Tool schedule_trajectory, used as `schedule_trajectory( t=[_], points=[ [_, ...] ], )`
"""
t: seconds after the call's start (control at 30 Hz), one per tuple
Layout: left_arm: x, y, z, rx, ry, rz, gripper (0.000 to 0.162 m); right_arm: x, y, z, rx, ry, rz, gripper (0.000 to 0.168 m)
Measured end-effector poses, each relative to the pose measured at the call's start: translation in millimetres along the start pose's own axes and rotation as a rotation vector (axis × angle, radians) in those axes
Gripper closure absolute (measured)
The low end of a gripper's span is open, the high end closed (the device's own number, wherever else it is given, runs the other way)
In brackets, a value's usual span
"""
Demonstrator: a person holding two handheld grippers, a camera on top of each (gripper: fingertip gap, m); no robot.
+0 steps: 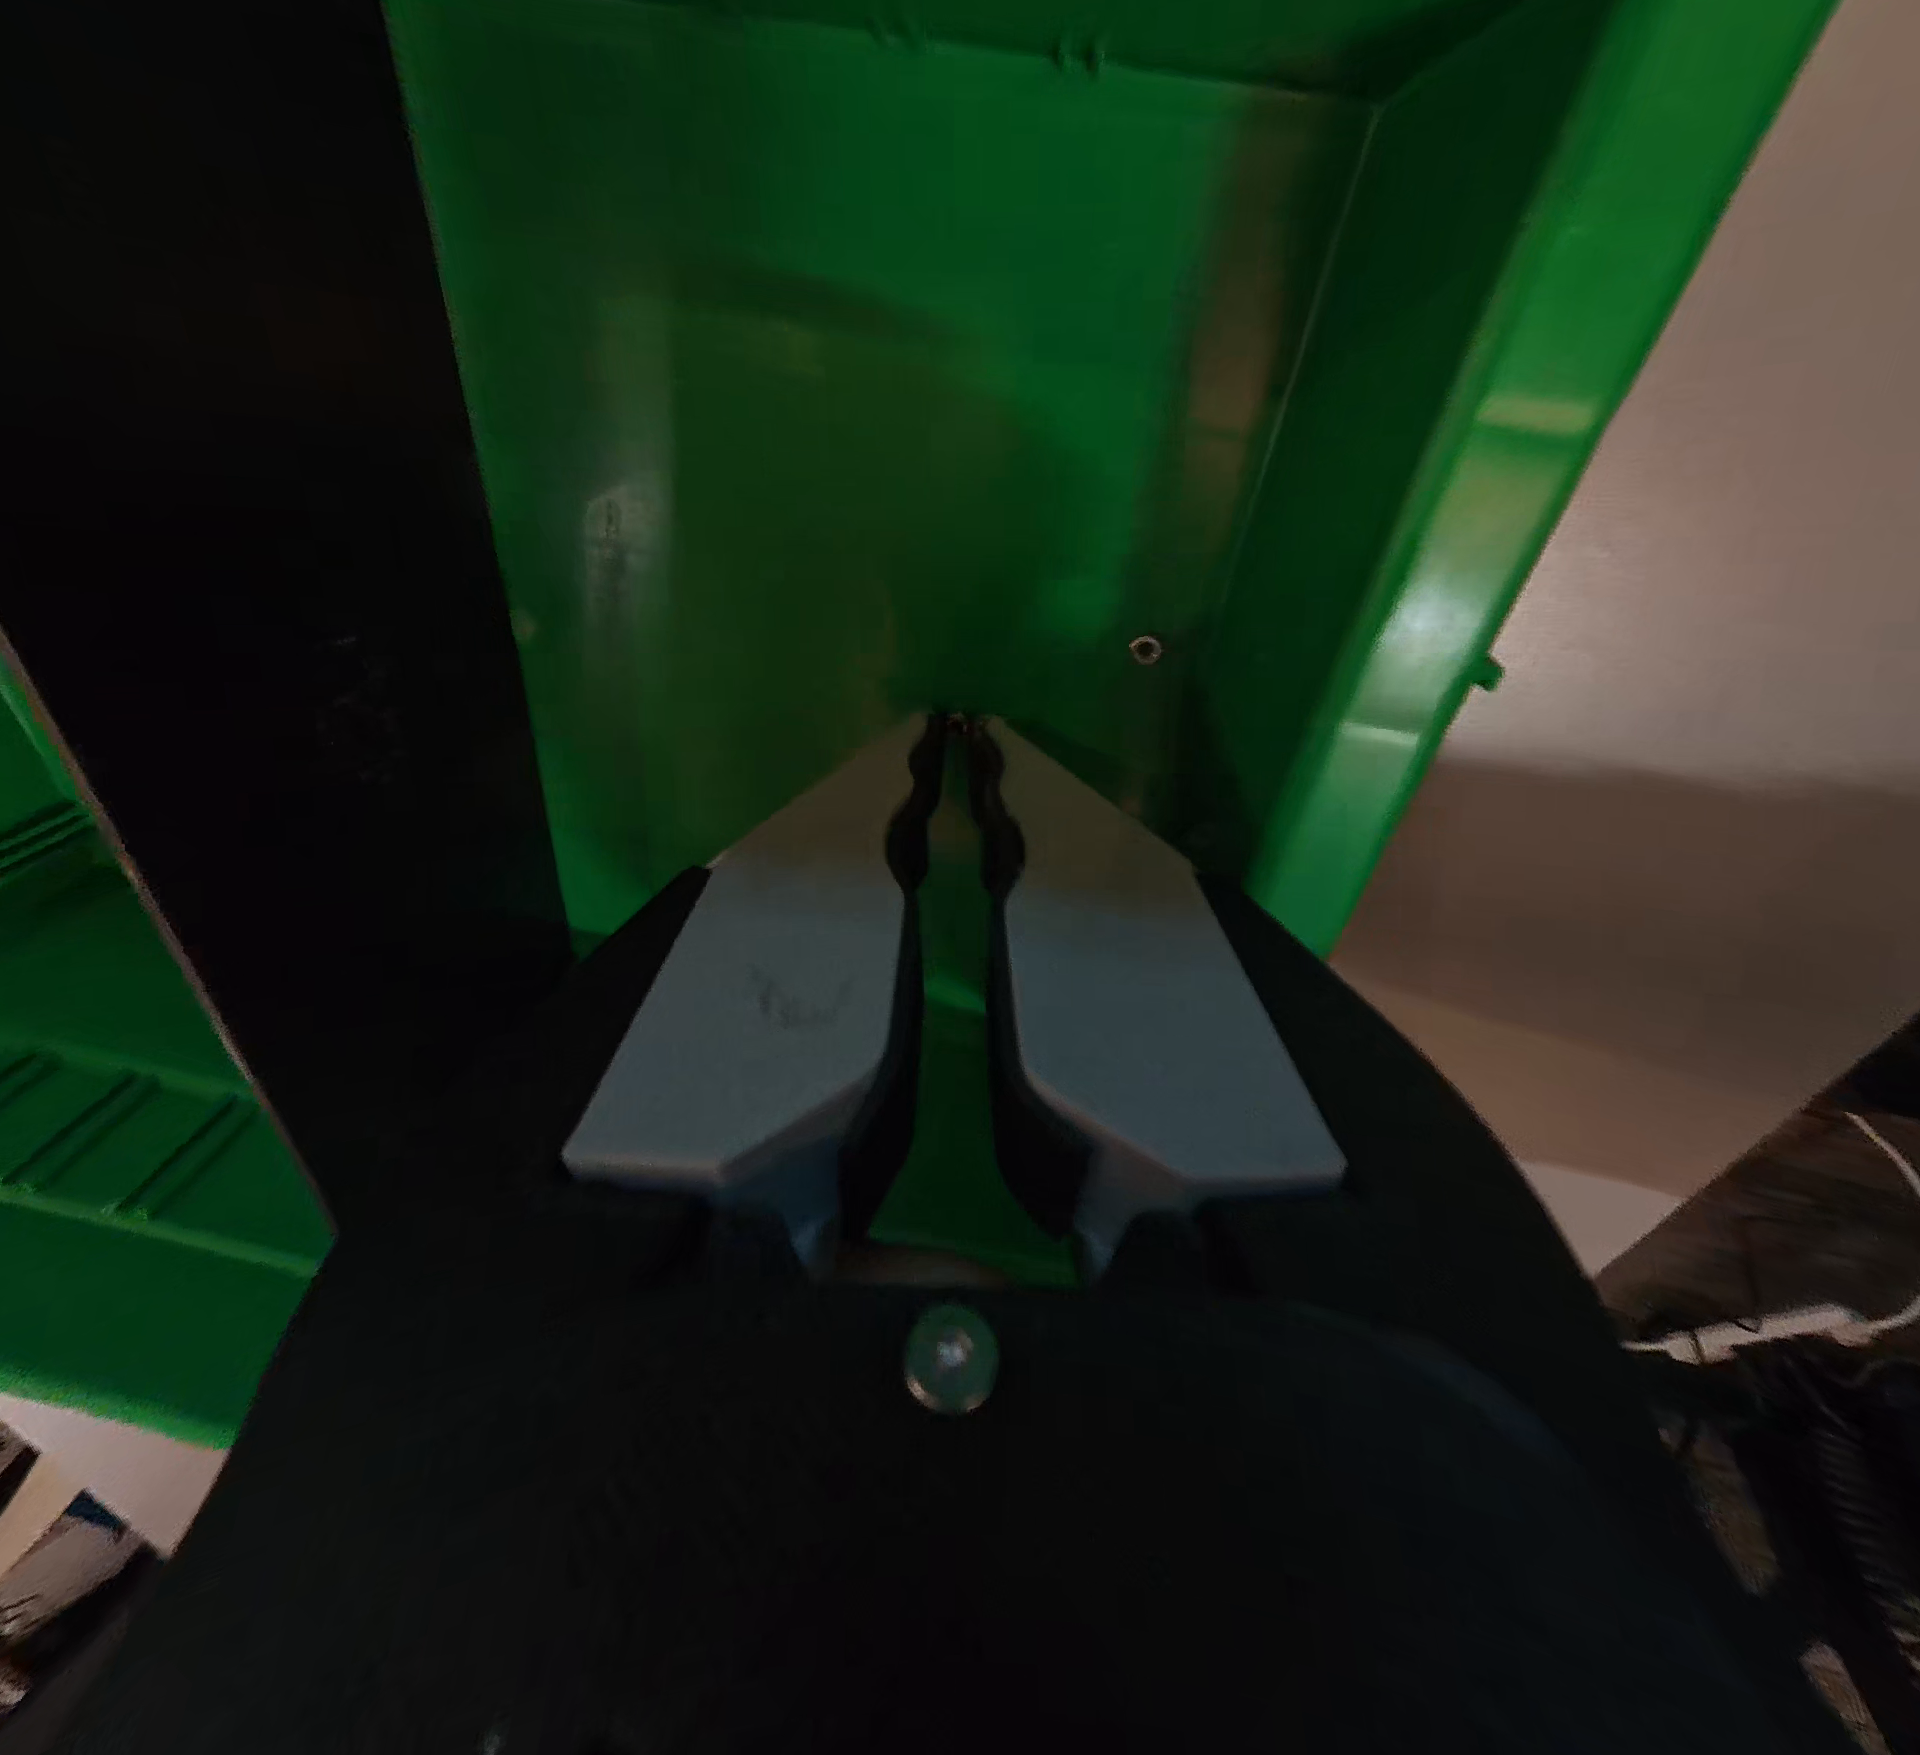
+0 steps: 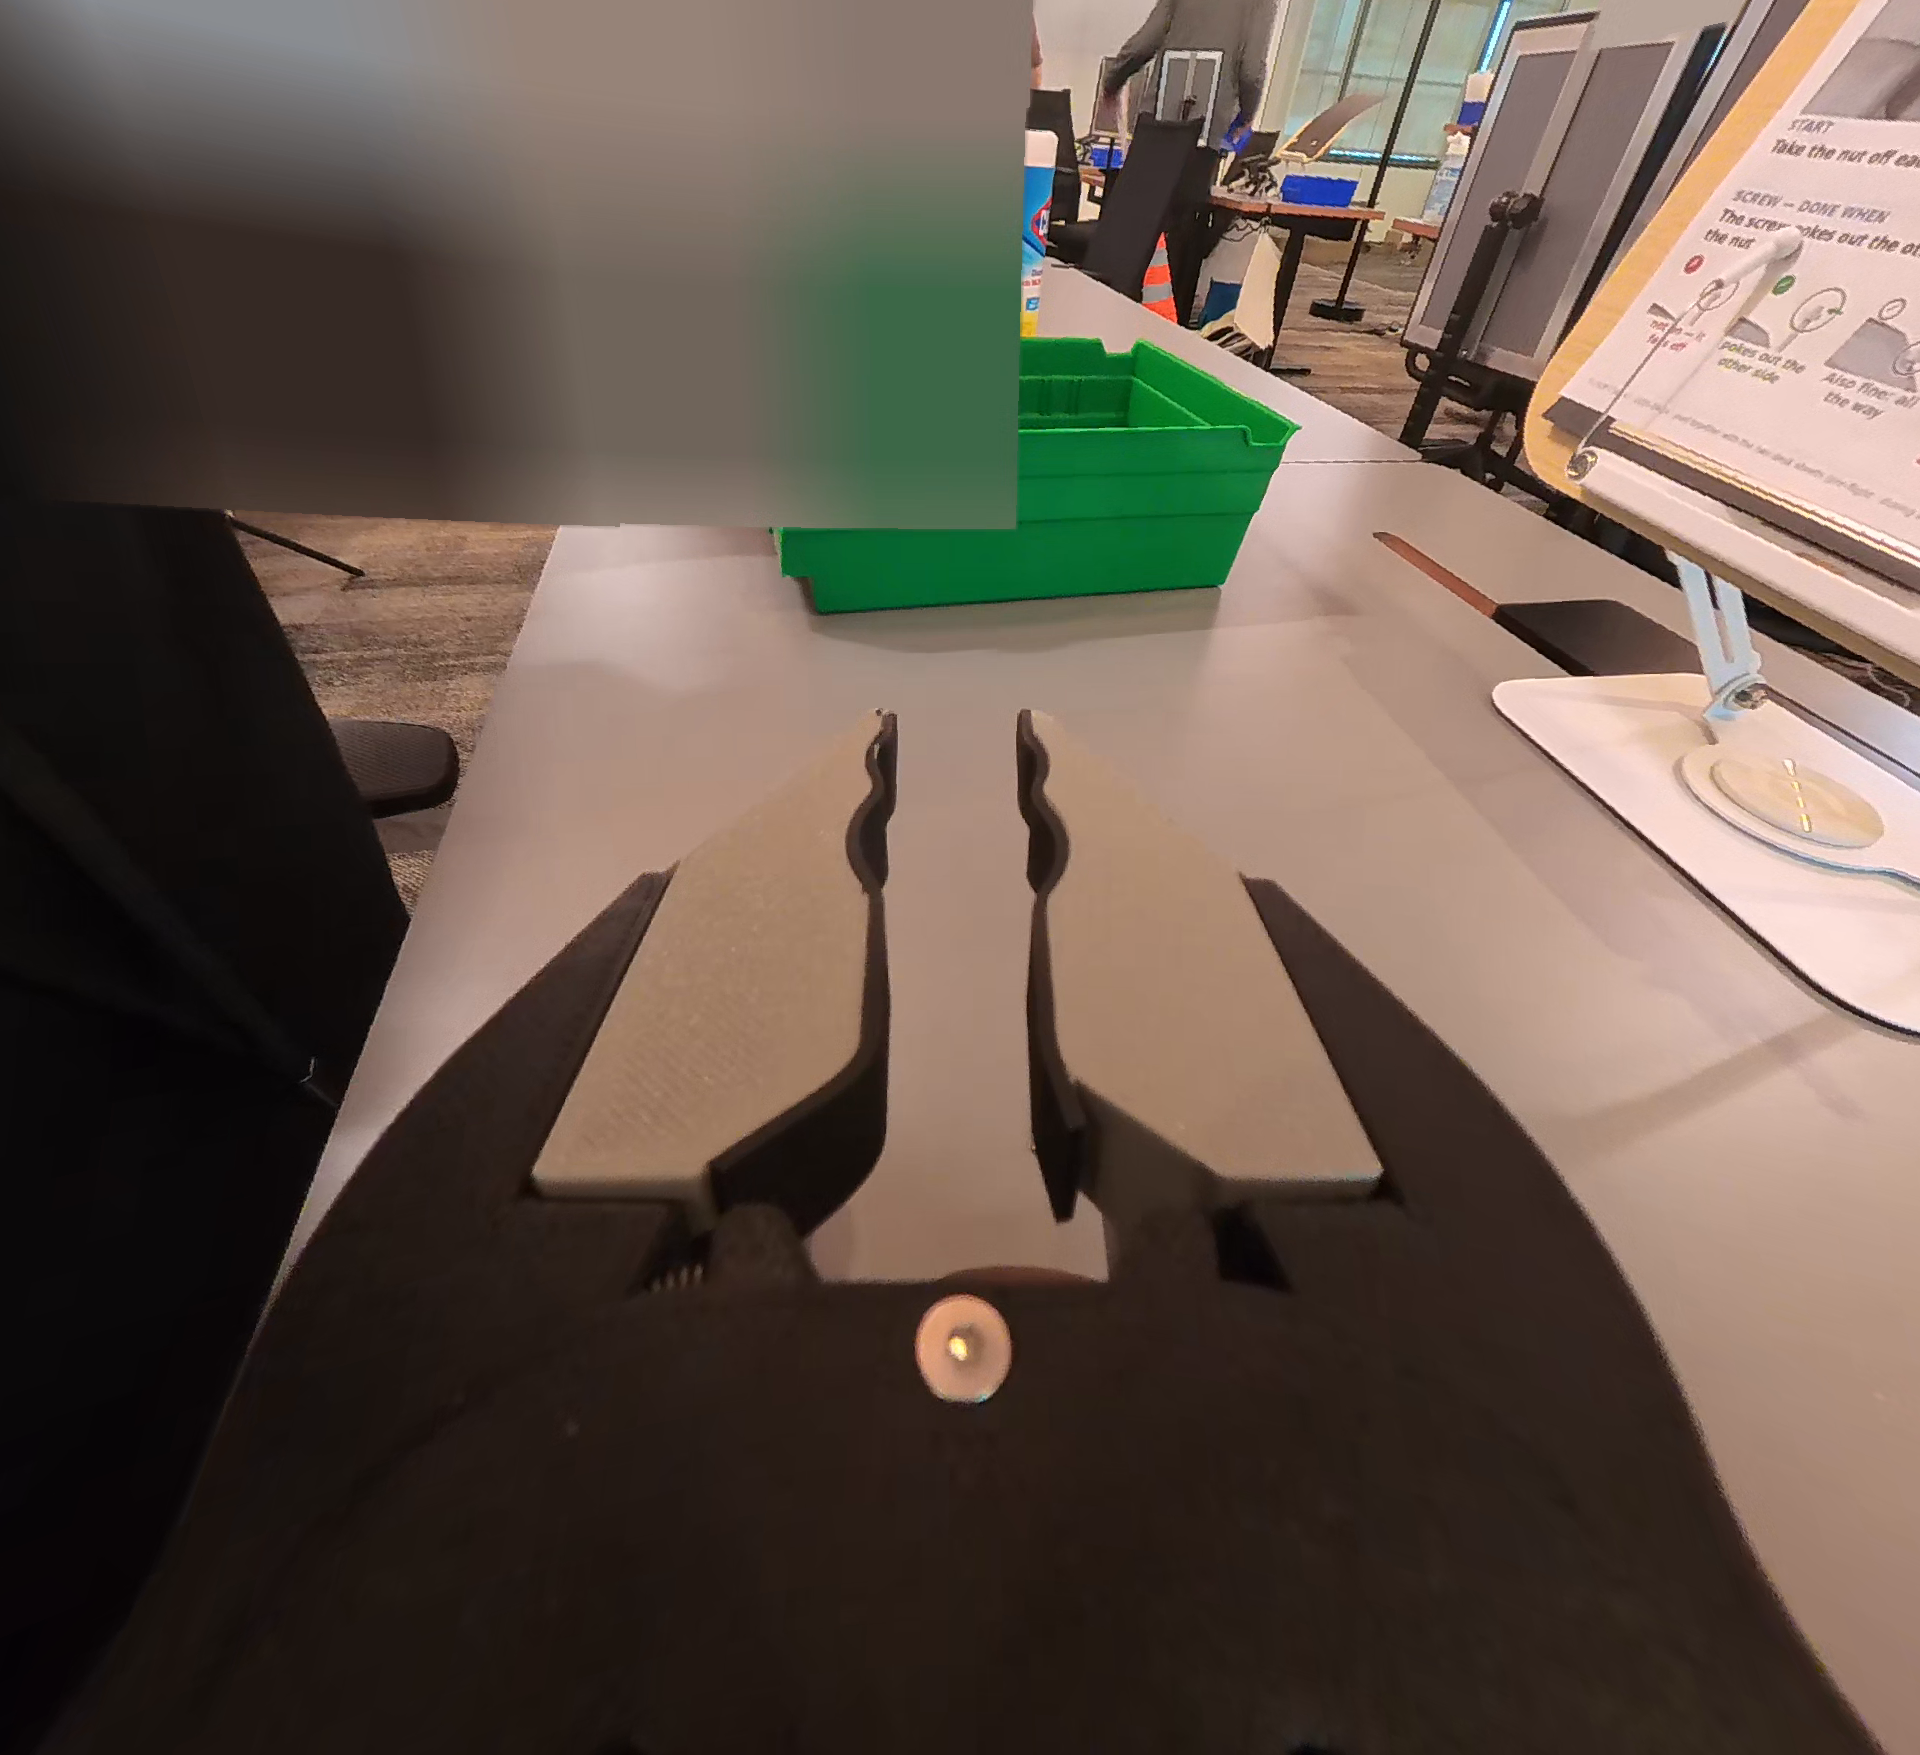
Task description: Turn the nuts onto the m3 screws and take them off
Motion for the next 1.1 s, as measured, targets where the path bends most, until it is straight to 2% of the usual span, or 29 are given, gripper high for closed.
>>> schedule_trajectory(
  t=[0.4,0.97,1.1],
  points=[
    [-3.5,-0.5,0.1,-0.009,0.015,-0.067,0.160,2.6,-0.6,-2.2,-0.011,-0.001,-0.010,0.149],
    [10.0,0.4,-1.8,0.008,-0.035,0.214,0.161,4.7,-0.2,-2.9,-0.011,-0.007,-0.015,0.149],
    [11.6,0.6,-1.9,0.001,-0.026,0.237,0.161,5.5,-1.0,-4.5,-0.017,-0.012,-0.015,0.149]
  ],
)
Point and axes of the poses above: each gripper's, where its closed fingertips meet, y out along the fingers, z out of its underside, x = y × z across the jaws, the point moved 5 cm from there along -y, back along the fingers, and after that the axes turned 3 degrees about -x, right-handed, at the moved point
